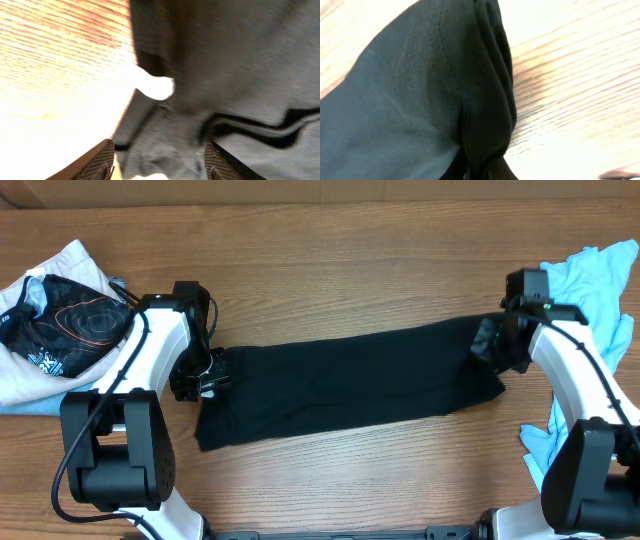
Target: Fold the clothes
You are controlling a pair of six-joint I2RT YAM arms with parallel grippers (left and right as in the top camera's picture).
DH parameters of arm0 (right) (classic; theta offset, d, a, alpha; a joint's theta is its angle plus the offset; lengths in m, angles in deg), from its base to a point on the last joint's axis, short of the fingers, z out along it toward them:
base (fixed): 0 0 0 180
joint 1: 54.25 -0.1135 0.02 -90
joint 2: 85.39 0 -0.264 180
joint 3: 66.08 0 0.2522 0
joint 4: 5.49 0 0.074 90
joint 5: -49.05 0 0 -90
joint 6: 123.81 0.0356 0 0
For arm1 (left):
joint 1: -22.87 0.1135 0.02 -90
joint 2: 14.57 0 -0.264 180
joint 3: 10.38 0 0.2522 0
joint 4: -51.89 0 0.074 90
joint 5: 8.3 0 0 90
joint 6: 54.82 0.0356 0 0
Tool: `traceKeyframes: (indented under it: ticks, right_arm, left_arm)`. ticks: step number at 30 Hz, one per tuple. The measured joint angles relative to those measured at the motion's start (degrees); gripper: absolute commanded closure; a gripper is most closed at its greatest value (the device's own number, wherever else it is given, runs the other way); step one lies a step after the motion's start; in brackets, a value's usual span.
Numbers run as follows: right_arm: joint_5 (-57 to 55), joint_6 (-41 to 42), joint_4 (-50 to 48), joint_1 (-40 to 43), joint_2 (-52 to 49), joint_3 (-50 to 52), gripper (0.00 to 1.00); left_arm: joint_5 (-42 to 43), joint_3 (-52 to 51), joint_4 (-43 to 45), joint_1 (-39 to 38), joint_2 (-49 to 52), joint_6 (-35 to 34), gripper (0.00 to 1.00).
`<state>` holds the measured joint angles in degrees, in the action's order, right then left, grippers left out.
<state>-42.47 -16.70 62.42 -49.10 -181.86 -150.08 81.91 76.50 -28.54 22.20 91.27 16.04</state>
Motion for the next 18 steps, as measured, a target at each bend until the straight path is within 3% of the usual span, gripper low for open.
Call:
traceKeyframes:
  ticks: [6,18]
  right_arm:
    - [-1.88,0.46,5.44,-3.65,0.09,-4.63,0.96]
    - [-1.92,0.5,5.42,-23.45,0.09,-4.7,0.96]
  left_arm:
    - [0.0,0.02,-0.17,0.0,0.0,0.02,0.39]
    - [0.0,0.02,-0.22,0.0,0.0,0.02,0.38]
